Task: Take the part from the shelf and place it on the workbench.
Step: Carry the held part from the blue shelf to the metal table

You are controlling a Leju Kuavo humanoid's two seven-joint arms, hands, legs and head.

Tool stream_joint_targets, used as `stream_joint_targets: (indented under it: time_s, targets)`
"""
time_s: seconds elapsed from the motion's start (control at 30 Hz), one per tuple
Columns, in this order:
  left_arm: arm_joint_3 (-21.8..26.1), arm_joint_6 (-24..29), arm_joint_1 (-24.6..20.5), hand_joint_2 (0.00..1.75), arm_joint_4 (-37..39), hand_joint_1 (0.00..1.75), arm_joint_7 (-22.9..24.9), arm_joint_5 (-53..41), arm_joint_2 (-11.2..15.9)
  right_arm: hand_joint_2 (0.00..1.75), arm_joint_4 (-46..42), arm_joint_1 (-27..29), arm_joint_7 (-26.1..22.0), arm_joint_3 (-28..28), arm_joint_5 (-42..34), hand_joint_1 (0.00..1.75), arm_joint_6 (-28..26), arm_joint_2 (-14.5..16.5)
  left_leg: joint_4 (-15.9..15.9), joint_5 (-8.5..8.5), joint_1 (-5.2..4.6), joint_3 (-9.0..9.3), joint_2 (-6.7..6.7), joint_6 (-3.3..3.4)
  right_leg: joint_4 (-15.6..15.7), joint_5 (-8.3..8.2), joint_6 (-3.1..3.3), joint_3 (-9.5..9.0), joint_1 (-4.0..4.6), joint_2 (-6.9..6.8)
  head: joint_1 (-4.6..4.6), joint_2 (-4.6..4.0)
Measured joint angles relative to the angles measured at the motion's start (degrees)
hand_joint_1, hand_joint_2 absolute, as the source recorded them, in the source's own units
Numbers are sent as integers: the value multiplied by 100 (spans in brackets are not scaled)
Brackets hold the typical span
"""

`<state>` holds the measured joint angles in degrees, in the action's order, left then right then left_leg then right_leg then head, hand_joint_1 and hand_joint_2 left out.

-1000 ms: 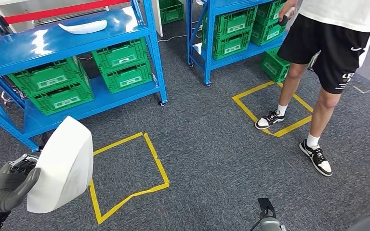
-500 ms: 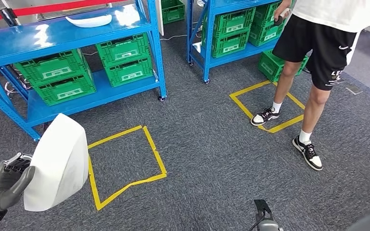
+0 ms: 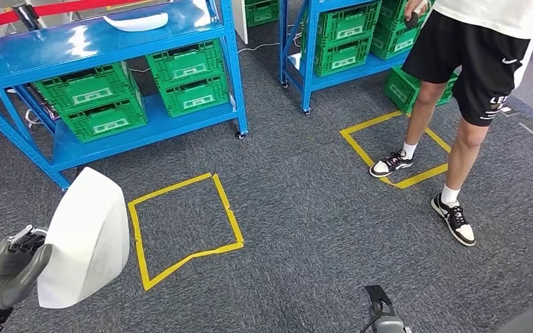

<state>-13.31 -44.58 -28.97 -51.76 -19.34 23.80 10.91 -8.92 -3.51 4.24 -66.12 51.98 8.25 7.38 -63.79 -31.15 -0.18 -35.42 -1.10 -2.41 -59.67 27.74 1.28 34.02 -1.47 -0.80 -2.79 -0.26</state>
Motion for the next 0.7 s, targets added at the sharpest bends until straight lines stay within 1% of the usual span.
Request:
stream_joint_targets:
  time_s: [0.07, 0.1, 0.13, 0.17, 0.2, 0.23, 0.27, 0.3, 0.33, 0.37, 0.4, 0.43, 0.47, 0.5, 0.53, 0.57, 0.6, 0.63, 0.67, 0.7]
  targets:
    - [35, -41, 60, 175, -14, 175, -49, 40, 54, 0, 0, 27, -40, 1, 25, 0, 50, -4, -725, -381, 22, -324, 50, -52, 0, -9, 20, 24, 8, -92, 12, 0]
    - [51, -54, 124, 175, -43, 175, -63, 51, 81, 0, 0, 39, -58, 3, 53, 0, 84, -10, -982, -475, 29, -432, 60, -65, -1, -13, 24, 36, 11, -140, 14, 0]
    - [66, -60, 210, 175, -98, 175, -71, 56, 111, 0, 0, 48, -66, 10, 91, 0, 115, -20, -1036, -455, 33, -439, 70, -67, -2, -17, 26, 43, 14, -188, 14, 0]
    - [78, -65, 304, 175, -177, 175, -73, 67, 143, 0, 0, 55, -61, 23, 138, 0, 147, -32, -865, -335, 33, -331, 91, -55, -2, -19, 27, 45, 18, -238, 15, 0]
    - [88, -71, 387, 175, -269, 175, -72, 80, 172, 0, 0, 60, -51, 38, 187, 0, 178, -44, -521, -156, 30, -136, 140, -32, -3, -21, 24, 43, 23, -288, 15, 0]
    - [99, -77, 446, 175, -358, 175, -73, 91, 197, 0, 0, 64, -41, 58, 232, 0, 201, -58, -88, 11, 15, 89, 253, 8, -3, -24, 18, 37, 32, -344, 14, 0]
    - [108, -76, 479, 175, -431, 175, -80, 98, 214, 0, 0, 65, -36, 81, 267, 0, 220, -70, 266, 138, -6, 264, 351, 49, -3, -27, 0, 32, 43, -400, 12, 0]
    - [118, -68, 493, 175, -482, 175, -97, 89, 222, 0, 0, 64, -34, 107, 298, 0, 233, -88, 485, 205, -27, 360, 420, 89, 0, -32, -28, 28, 50, -453, 10, 0]
    - [131, -54, 500, 175, -514, 175, -124, 68, 230, 0, 0, 63, -35, 136, 337, 0, 245, -106, 585, 229, -50, 385, 444, 126, 6, -37, -63, 22, 52, -511, 10, 0]
    - [144, -31, 507, 175, -525, 175, -157, 40, 234, 0, 0, 59, -34, 164, 378, 0, 256, -118, 588, 253, -64, 366, 384, 154, 20, -45, -101, 11, 48, -569, 10, 0]
    - [158, -4, 514, 175, -523, 175, -196, -3, 238, 0, 0, 54, -25, 194, 428, 0, 265, -129, 606, 285, -56, 376, 317, 189, 32, -48, -143, 0, 44, -603, 11, 0]
    - [171, 32, 516, 175, -511, 175, -244, -64, 231, 0, 0, 46, 2, 230, 481, 0, 273, -135, 638, 324, -41, 387, 252, 218, 11, -19, -182, -1, 37, -539, 10, 0]
    - [181, 73, 515, 175, -495, 175, -293, -132, 221, 0, 0, 37, 40, 269, 535, 0, 271, -139, 670, 367, -22, 398, 192, 251, -75, 57, -210, 30, 34, -419, 9, 0]
    - [193, 109, 521, 175, -480, 175, -344, -196, 204, 0, 0, 29, 99, 312, 591, 0, 256, -143, 694, 405, -3, 404, 133, 278, -302, 209, -231, 128, 32, -251, 7, 0]
    - [208, 127, 540, 175, -473, 175, -381, -239, 188, 0, 0, 24, 171, 353, 641, 0, 232, -149, 696, 424, 0, 379, 76, 294, -630, 401, -236, 274, 29, -84, 5, 0]
    - [232, 111, 600, 175, -508, 175, -362, -240, 193, 0, 0, 19, 248, 385, 674, 0, 197, -150, 681, 434, -4, 354, 17, 308, -1023, 587, -234, 453, 35, 2, 4, 0]
    - [259, 49, 699, 175, -598, 175, -279, -205, 206, 0, 0, 11, 332, 408, 680, 0, 151, -141, 662, 437, -9, 330, -47, 311, -1361, 712, -230, 607, 42, 48, 1, 0]
    - [283, -47, 808, 175, -723, 175, -145, -147, 227, 0, 0, 1, 406, 419, 641, 0, 97, -123, 638, 436, -12, 310, -112, 311, -1500, 716, -224, 668, 47, 64, 1, 0]
    - [300, -154, 906, 175, -868, 175, 17, -77, 250, 0, 0, -11, 466, 423, 575, 0, 31, -91, 609, 433, -12, 290, -184, 307, -1428, 616, -216, 626, 49, 78, 2, 0]
    - [303, -240, 962, 175, -1001, 175, 166, -15, 261, 0, 0, -21, 511, 420, 499, 0, -40, -48, 577, 427, -7, 272, -260, 297, -1128, 432, -208, 471, 45, 109, 0, 0]
